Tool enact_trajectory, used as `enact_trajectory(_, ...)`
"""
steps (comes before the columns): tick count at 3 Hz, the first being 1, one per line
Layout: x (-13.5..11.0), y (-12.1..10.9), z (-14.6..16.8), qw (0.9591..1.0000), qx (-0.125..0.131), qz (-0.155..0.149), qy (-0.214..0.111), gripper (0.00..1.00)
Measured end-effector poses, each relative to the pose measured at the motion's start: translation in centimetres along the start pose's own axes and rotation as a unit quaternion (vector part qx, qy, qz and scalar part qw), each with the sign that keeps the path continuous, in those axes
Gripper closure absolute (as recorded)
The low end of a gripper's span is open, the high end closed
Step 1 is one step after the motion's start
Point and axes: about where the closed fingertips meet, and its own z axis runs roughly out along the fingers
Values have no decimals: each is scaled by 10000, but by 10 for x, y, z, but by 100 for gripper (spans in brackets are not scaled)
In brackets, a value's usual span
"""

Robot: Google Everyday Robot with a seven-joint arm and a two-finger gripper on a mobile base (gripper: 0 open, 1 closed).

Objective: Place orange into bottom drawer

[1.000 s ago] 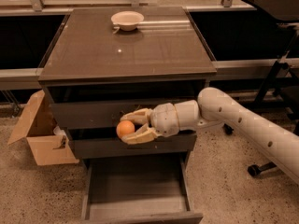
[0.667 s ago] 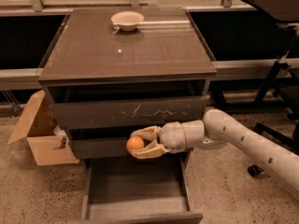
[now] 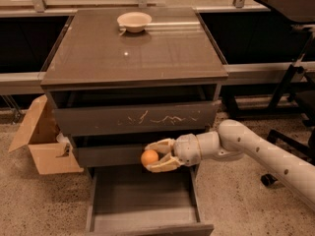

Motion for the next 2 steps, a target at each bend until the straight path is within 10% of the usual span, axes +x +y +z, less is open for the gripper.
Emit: enact_trajectory(2, 122, -2, -29, 9960, -72, 622, 635, 100)
